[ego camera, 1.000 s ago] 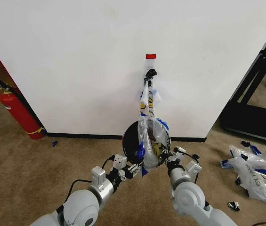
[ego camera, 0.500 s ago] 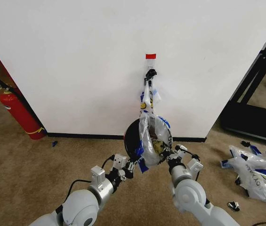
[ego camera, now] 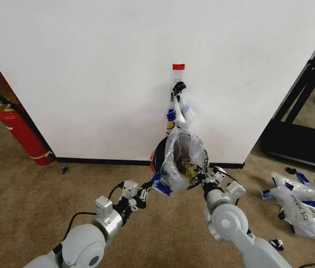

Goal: Pick up the garbage bag from the wall and place it over the trash bin.

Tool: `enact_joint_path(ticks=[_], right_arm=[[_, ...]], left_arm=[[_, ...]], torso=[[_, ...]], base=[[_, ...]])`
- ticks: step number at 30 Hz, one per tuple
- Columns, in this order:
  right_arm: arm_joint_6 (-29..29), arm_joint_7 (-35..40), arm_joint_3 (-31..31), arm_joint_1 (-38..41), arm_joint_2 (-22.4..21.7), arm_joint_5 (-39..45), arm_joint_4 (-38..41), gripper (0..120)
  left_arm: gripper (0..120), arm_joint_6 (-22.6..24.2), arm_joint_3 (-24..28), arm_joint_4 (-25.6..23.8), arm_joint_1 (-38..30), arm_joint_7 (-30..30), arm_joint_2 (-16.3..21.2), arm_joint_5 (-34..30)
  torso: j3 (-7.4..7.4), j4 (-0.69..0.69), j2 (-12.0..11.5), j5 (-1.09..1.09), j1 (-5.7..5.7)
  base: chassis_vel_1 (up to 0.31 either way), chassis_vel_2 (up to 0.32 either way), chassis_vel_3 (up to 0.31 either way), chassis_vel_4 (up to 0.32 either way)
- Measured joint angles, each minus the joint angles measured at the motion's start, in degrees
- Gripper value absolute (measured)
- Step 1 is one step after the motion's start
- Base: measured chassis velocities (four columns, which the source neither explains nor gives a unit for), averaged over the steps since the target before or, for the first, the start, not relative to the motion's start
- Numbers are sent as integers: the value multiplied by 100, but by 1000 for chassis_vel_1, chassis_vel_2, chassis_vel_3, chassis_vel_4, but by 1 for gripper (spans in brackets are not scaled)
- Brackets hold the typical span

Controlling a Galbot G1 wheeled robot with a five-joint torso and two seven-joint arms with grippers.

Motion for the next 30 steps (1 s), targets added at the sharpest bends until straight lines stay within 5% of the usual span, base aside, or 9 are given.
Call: enact_joint_path(ticks=[8,30], right_arm=[[-146,13,88,-133,-123,247,191,0],[-906,-301,-80,-634,-566,-47,493,0]], left_arm=[[0,29,-163,329,76,-113,1,693],[0,-56,-133,965,1,-223,-109,1398]], torso=[[0,-1,0,0,0],[0,0,0,0,0]], base=[[0,0,0,0],[0,0,0,0]])
